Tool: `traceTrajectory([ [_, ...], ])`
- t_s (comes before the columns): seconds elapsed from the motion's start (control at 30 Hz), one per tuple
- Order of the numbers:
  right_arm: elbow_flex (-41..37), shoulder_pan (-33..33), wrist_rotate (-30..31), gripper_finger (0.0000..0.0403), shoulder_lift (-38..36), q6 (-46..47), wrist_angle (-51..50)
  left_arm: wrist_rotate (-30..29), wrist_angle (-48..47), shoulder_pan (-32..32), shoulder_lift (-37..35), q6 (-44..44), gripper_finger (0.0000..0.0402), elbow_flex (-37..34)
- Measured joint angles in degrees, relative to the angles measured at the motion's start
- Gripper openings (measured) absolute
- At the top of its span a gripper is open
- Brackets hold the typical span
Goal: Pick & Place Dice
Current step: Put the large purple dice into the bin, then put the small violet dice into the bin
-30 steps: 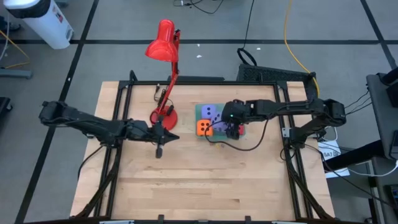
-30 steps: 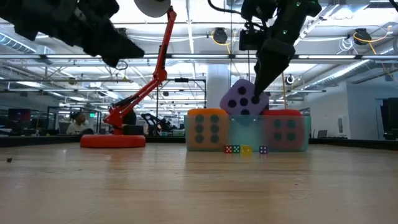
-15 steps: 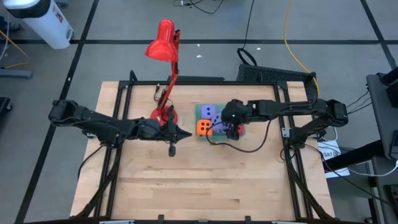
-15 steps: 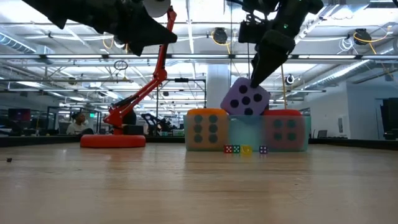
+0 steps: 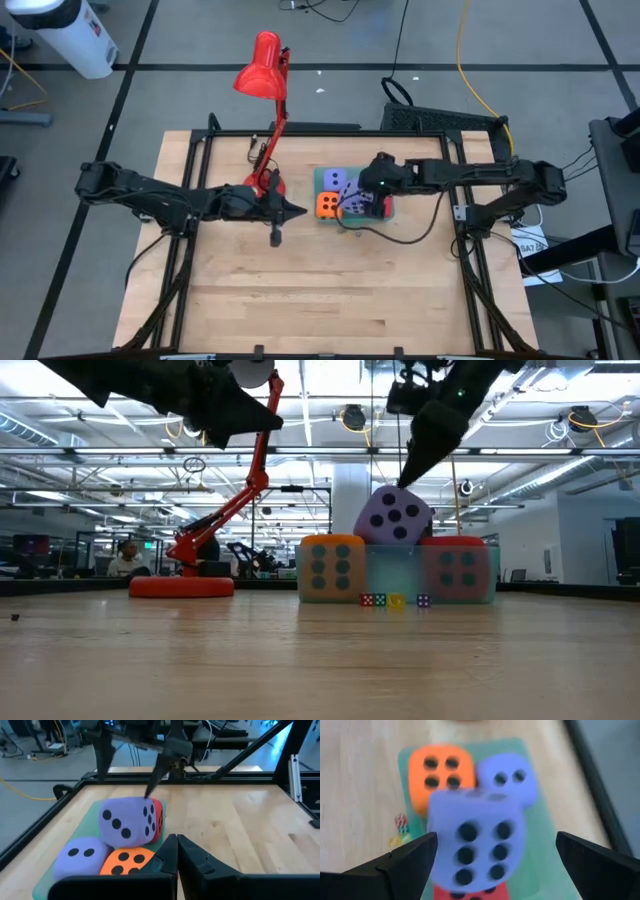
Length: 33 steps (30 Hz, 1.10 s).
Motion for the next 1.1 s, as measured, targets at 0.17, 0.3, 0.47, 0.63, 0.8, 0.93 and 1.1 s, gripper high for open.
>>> traceTrajectory([
  [0.17, 0.0, 0.0, 6.1, 0.0398, -3.9, -0.7, 4.0, -1.5, -5.0, 0.0, -3.7, 1.0, 0.0005, 0.0],
  [0.3, 0.0, 0.0, 7.4, 0.0397, -6.8, -2.9, 9.2, -3.6, -12.5, -0.1, -10.0, 1.2, 0.0005, -0.1],
  [0.47, -0.1, 0.0, 4.8, 0.0396, -11.6, -3.7, 14.5, -5.1, -20.5, -0.9, -21.2, 0.5, 0.0005, -0.1],
  [0.63, -5.6, 0.9, -2.9, 0.0379, -19.0, -0.7, 22.7, -5.6, -27.6, -4.7, -32.7, -0.1, 0.0003, -0.2],
  [0.8, -14.1, 3.2, -2.9, 0.0293, -28.0, 1.5, 26.7, -9.2, -30.6, -9.8, -42.7, -0.1, 0.0002, -1.7],
  [0.93, -20.9, 3.5, -1.6, 0.0188, -35.2, 2.7, 29.4, -12.8, -32.6, -12.6, -49.7, 1.8, 0.0002, -2.3],
  [1.1, -27.8, 3.3, -3.9, 0.0048, -43.6, 2.4, 35.3, -15.3, -36.3, -13.4, -54.7, 4.6, 0.0001, -2.4],
])
